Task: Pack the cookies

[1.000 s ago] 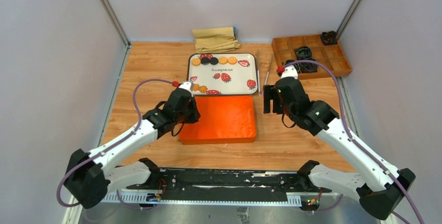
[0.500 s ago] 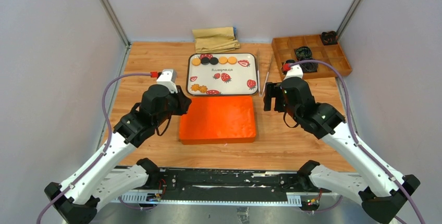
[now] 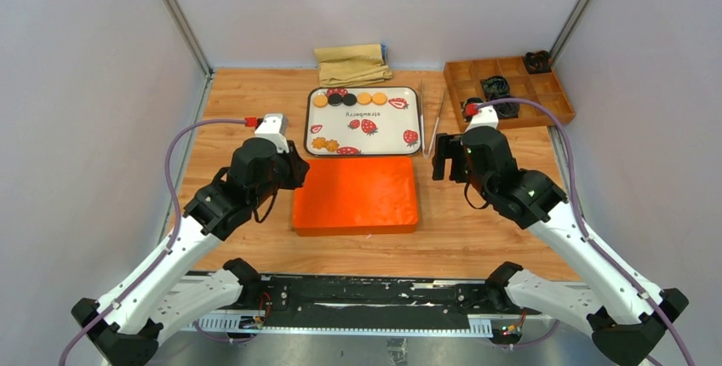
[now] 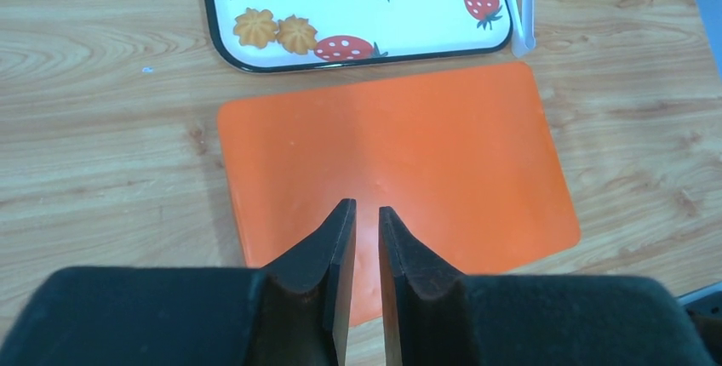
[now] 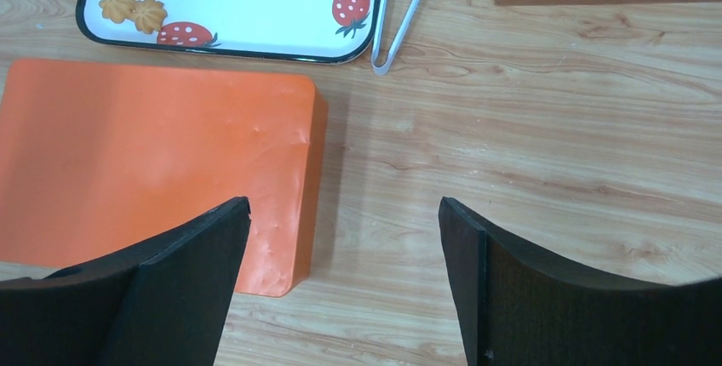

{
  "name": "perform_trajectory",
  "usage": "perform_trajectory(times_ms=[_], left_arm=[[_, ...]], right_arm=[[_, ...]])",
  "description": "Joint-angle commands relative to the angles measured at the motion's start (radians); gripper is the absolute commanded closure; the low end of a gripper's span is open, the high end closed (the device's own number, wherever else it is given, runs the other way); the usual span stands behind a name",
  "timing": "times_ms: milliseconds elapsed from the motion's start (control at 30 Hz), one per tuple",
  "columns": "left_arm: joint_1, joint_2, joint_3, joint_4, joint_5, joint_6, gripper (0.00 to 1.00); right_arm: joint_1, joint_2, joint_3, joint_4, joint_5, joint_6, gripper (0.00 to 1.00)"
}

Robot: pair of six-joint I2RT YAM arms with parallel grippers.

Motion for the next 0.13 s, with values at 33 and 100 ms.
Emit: perform_trajectory(times_ms=[33, 100], left_arm=[[-0.007, -0.001, 0.032, -0.02, -0.024, 0.016, 0.78], [-0.008, -0.003, 0.035, -0.024, -0.026, 0.019, 0.78]], right_arm=[[0.005, -0.002, 0.01, -0.011, 0.062, 0.015, 0.13], [0.005, -0.016, 0.006, -0.005, 0.068, 0.014, 0.12]])
